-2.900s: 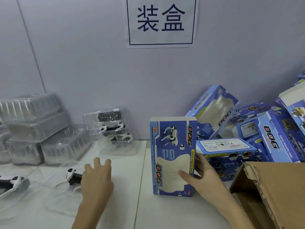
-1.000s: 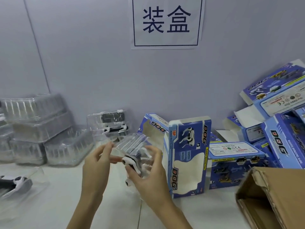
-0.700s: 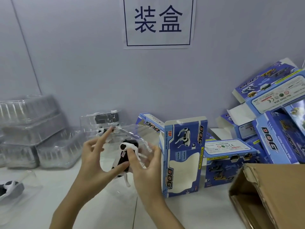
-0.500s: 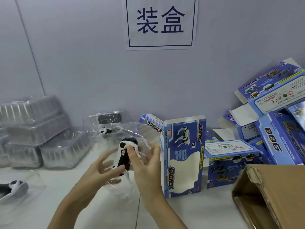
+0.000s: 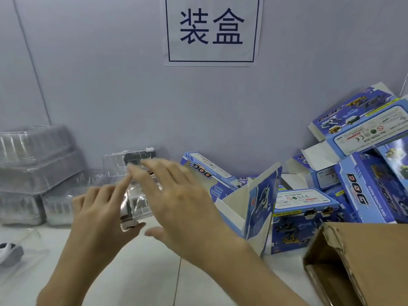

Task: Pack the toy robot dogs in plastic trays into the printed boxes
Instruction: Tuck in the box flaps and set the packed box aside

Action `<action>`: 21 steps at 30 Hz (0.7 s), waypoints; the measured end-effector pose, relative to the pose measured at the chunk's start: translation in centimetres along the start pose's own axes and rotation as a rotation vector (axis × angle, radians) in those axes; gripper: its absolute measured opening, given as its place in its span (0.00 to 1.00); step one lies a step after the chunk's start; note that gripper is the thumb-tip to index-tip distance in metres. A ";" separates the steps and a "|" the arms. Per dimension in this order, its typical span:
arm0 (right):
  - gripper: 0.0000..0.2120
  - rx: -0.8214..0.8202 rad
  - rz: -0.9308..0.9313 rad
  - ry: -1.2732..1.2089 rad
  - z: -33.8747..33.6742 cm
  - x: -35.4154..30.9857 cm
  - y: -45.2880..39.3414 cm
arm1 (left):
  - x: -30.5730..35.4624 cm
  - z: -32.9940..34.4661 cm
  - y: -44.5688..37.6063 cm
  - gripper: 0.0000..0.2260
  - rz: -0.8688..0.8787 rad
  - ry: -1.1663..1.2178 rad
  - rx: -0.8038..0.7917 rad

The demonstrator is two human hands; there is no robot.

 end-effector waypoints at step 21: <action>0.19 -0.034 0.468 -0.934 -3.8 12.6 -2.7 | 9.8 -2.0 3.1 0.33 0.096 0.866 0.437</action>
Point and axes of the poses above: each hand's wrist, its own y-axis away from the middle knuckle, its own z-axis out of the palm, x = y × z, the point moved 10 cm from there along -y, towards the middle knuckle, and after that the axes turned 14 degrees about -x, right-handed, at the moved point
